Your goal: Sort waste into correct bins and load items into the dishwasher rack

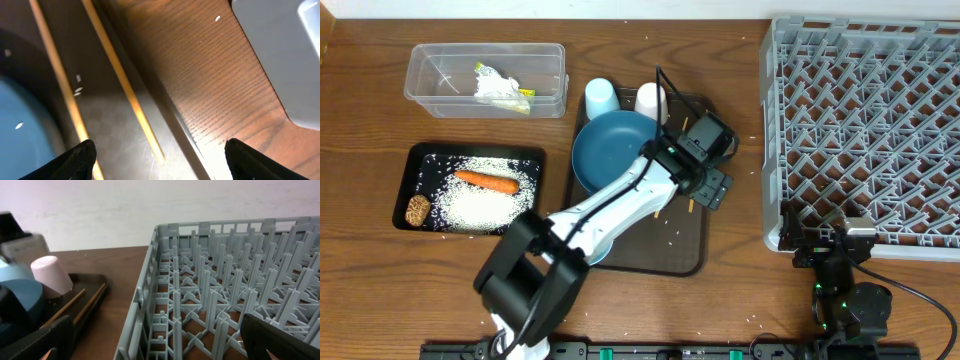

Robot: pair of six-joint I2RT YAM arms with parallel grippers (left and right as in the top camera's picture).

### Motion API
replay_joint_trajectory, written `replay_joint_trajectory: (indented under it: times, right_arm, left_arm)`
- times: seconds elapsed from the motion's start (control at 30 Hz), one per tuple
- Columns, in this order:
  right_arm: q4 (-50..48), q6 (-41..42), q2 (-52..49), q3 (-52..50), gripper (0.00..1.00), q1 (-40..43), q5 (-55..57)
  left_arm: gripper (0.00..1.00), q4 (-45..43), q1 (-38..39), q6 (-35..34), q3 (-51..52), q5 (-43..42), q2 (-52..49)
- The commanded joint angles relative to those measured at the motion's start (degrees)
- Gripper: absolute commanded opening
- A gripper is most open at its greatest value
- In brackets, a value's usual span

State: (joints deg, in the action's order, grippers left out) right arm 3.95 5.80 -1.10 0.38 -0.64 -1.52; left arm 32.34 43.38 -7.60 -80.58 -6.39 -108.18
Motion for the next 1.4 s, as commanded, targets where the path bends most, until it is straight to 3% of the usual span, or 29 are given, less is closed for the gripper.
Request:
replay_joint_trajectory:
  times: [0.0,0.2,0.4,0.43,0.73,0.93,1.37]
  right_arm:
    - [0.2,-0.5,0.0,-0.1,0.99,1.0,0.0]
    - [0.2,-0.5,0.0,-0.1,0.99,1.0,0.0]
    - [0.2,-0.5,0.0,-0.1,0.99,1.0,0.0]
    - [0.2,-0.5,0.0,-0.1,0.99,1.0,0.0]
    - [0.2,-0.5,0.0,-0.1,0.99,1.0,0.0]
    - [0.2,-0.5,0.0,-0.1,0.99,1.0,0.0]
    - [-3.0,1.5,0.0,-0.1,0.99,1.0,-0.7]
  left_arm:
    - [0.83,0.7,-3.2,-2.0,-0.9,1.1,6.3]
    - [0.84,4.2,-14.5,-5.9,-0.9,1.1,15.4]
    - [0.85,9.9,-31.5,-7.9,-0.9,1.1,23.2]
    - [0.98,10.8,-34.4,-8.4,-0.9,1.1,23.8]
    - [0.98,20.7,-57.7,-8.5,-0.9,1.1,24.6]
    - [0.98,21.0,-63.3,-10.8,-0.9,1.1,24.6]
    - [0.98,19.5,-63.8,-10.8,-0.9,1.1,24.6]
